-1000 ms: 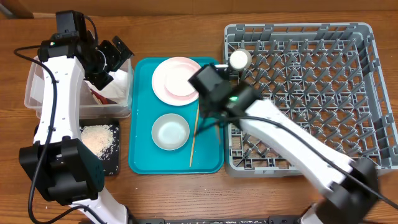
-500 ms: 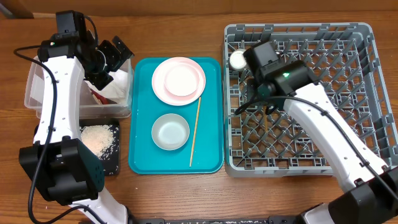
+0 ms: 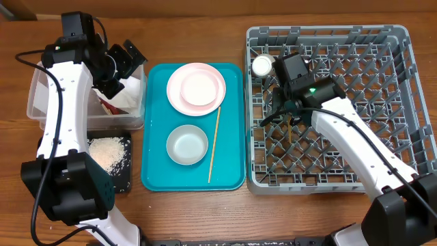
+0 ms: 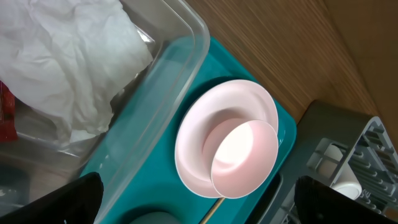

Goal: Sort waste into correct bins and load items into the dishwasher
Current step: 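Carry the chopstick into the rack and release it, then return the right gripper to the tray and grasp the second chopstick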

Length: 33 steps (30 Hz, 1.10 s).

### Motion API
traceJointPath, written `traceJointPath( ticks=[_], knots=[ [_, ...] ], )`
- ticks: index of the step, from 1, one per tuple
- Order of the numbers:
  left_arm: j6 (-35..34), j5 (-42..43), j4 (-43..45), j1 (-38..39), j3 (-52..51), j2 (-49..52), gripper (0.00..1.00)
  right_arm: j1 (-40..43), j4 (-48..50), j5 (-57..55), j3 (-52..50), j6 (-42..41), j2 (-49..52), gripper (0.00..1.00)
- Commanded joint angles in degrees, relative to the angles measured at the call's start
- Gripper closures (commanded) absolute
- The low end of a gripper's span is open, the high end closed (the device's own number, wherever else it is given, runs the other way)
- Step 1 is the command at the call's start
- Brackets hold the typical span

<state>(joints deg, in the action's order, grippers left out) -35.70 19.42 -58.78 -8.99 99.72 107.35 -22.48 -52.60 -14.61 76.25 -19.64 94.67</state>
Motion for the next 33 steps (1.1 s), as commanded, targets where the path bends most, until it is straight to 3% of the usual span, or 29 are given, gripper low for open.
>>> traceJointPath(
  ticks=[1,3,5,12,15,17,19,22,33],
  knots=[
    [-0.5,-0.6,-0.1,0.3,0.7,-0.5,0.0,0.2,2.1,-0.8,-1.1,0.0,-0.3,0.96],
    [-0.5,-0.6,-0.1,0.3,0.7,-0.5,0.0,0.2,2.8,-0.8,-1.4,0.0,-0.3,0.95],
    [-0.5,-0.6,-0.1,0.3,0.7,-0.5,0.0,0.2,3.3,-0.8,-2.0,0.0,-0.3,0.87],
    [-0.5,-0.6,-0.1,0.3,0.7,-0.5,0.0,0.2,3.9,0.5,-2.1,0.0,-0.3,0.86],
    [-0.5,-0.6,-0.1,0.3,0.7,-0.5,0.0,0.2,5.8,14.8,-2.1,-0.1,-0.3,0.85],
    [-0.5,-0.6,-0.1,0.3,0.7,-0.5,0.0,-0.4,8.4,28.2,-2.1,-0.1,-0.3,0.79],
    [-0.5,-0.6,-0.1,0.3,0.7,-0.5,0.0,-2.0,10.2,32.5,-2.1,-4.0,-0.3,0.78],
    [-0.5,-0.6,-0.1,0.3,0.7,-0.5,0.0,-5.4,12.2,31.5,-2.1,-6.7,-0.3,0.78],
    [-0.5,-0.6,-0.1,0.3,0.7,-0.5,0.0,-20.1,16.8,5.4,-2.1,-21.3,0.0,0.77]
  ],
)
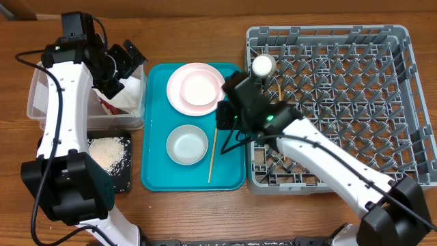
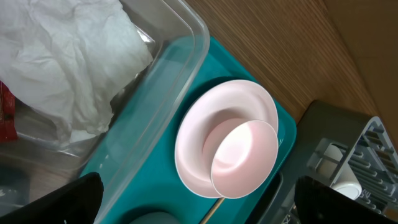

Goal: Sort waste into correct bins and load items into the dishwasher
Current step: 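Return the right gripper to the tray and grasp the second chopstick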

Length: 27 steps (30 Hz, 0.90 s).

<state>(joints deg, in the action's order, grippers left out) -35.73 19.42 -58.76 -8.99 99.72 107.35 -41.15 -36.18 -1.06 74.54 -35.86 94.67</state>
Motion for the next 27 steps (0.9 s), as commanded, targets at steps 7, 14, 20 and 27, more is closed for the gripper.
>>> traceJointPath(
  ticks=[7,14,20,27],
  knots=[
    [-0.5,-0.6,-0.1,0.3,0.7,-0.5,0.0,-3.3,1.9,-7.3,-0.3,-6.4,4.0,0.0],
    [-0.5,-0.6,-0.1,0.3,0.7,-0.5,0.0,-3.3,3.2,-6.0,-0.3,-6.6,7.4,0.44],
    [-0.5,-0.6,-0.1,0.3,0.7,-0.5,0.0,-3.3,3.4,-9.9,-0.3,-12.4,10.9,0.5],
    [-0.5,-0.6,-0.1,0.3,0.7,-0.5,0.0,-3.3,6.4,-10.1,-0.3,-12.4,17.5,0.53]
  ],
)
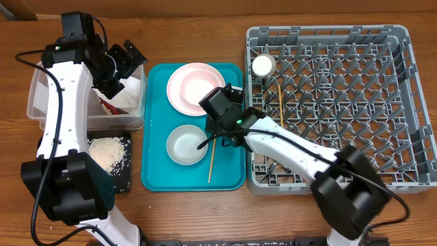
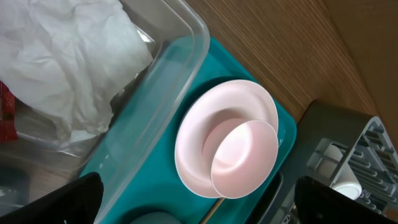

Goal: Sort waste into correct bins and load items into the dishwasher
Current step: 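Return the right gripper to the tray and grasp the second chopstick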

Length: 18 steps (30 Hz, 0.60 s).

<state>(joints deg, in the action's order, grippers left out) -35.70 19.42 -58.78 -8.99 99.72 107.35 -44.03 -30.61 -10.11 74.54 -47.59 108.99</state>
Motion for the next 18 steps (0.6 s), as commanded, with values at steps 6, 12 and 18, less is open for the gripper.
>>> traceJointPath(
  ticks=[6,12,18],
  knots=[
    [-0.5,-0.6,-0.1,0.3,0.7,-0.5,0.0,-0.4,2.2,-1.9,-0.3,-0.7,6.8,0.62],
    [-0.5,-0.6,-0.1,0.3,0.7,-0.5,0.0,-0.4,2.3,-1.9,-0.3,-0.7,7.2,0.69],
    [-0.5,-0.6,-0.1,0.3,0.7,-0.5,0.0,-0.5,2.3,-1.9,-0.3,-0.7,9.6,0.69]
  ],
)
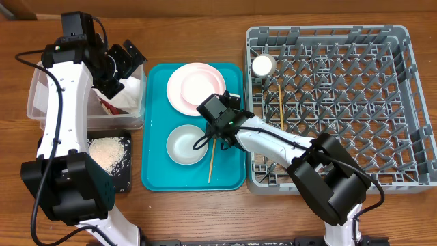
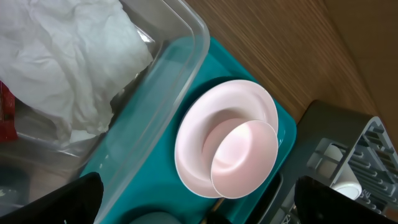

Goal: Sort waste into correct bins and load items into the dishwasher
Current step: 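Return the right gripper to the tray and grasp the second chopstick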

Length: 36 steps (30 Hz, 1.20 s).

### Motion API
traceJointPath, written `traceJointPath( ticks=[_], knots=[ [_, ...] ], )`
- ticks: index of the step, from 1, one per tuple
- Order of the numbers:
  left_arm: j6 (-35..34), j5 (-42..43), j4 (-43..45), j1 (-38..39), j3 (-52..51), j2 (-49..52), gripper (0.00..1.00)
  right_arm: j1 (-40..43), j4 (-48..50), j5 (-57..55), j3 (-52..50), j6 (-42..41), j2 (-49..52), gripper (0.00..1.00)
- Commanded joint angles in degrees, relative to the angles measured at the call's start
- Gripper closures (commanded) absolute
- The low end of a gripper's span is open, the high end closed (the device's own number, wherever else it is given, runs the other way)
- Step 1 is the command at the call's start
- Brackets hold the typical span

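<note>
A teal tray [image 1: 153,174] holds a pink plate [image 1: 179,99] with a pink bowl [image 1: 198,87] in it, a pale grey bowl [image 1: 186,145] and a wooden chopstick [image 1: 212,164]. My right gripper [image 1: 212,137] is low over the chopstick's upper part, beside the grey bowl, and looks open with nothing in it. Another chopstick [image 1: 280,102] and a white cup [image 1: 262,65] lie in the grey dishwasher rack [image 1: 403,102]. My left gripper [image 1: 125,60] hangs open and empty over the clear bin [image 1: 37,102]. The plate [image 2: 199,134] and bowl [image 2: 244,158] show in the left wrist view.
The clear bin [image 2: 186,43] holds crumpled white tissue [image 2: 62,56] and a red wrapper [image 1: 109,106]. A black tray [image 1: 123,179] with white rice [image 1: 108,152] sits in front of it. The rack's edge [image 2: 323,130] borders the teal tray on the right.
My right gripper has shifted slightly left and up along the tray's chopstick, and its tip now shows at the bottom of the left wrist view. The left arm has not moved.
My right gripper was inside the rack's left part with a chopstick under it. Then that chopstick lay in the rack and the gripper was at the tray's right edge. Then it stood over the tray's chopstick, where it stays. The left gripper stayed open over the bin.
</note>
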<state>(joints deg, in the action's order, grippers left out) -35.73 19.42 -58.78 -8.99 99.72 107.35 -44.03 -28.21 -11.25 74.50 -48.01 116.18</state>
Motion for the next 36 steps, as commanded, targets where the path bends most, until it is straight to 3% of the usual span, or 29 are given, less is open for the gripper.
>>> traceJointPath(
  ticks=[1,14,24,36],
  knots=[
    [-0.5,-0.6,-0.1,0.3,0.7,-0.5,0.0,-0.5,-0.1,-0.8,-0.3,-0.2,2.5,0.7],
    [-0.5,-0.6,-0.1,0.3,0.7,-0.5,0.0,-0.5,-1.9,-2.9,0.6,-0.2,2.5,0.8],
    [-0.5,-0.6,-0.1,0.3,0.7,-0.5,0.0,-0.5,-1.9,-2.9,0.6,-0.2,2.4,0.96],
    [-0.5,-0.6,-0.1,0.3,0.7,-0.5,0.0,-0.5,-9.7,-2.8,5.8,1.2,-2.6,0.96]
  ],
)
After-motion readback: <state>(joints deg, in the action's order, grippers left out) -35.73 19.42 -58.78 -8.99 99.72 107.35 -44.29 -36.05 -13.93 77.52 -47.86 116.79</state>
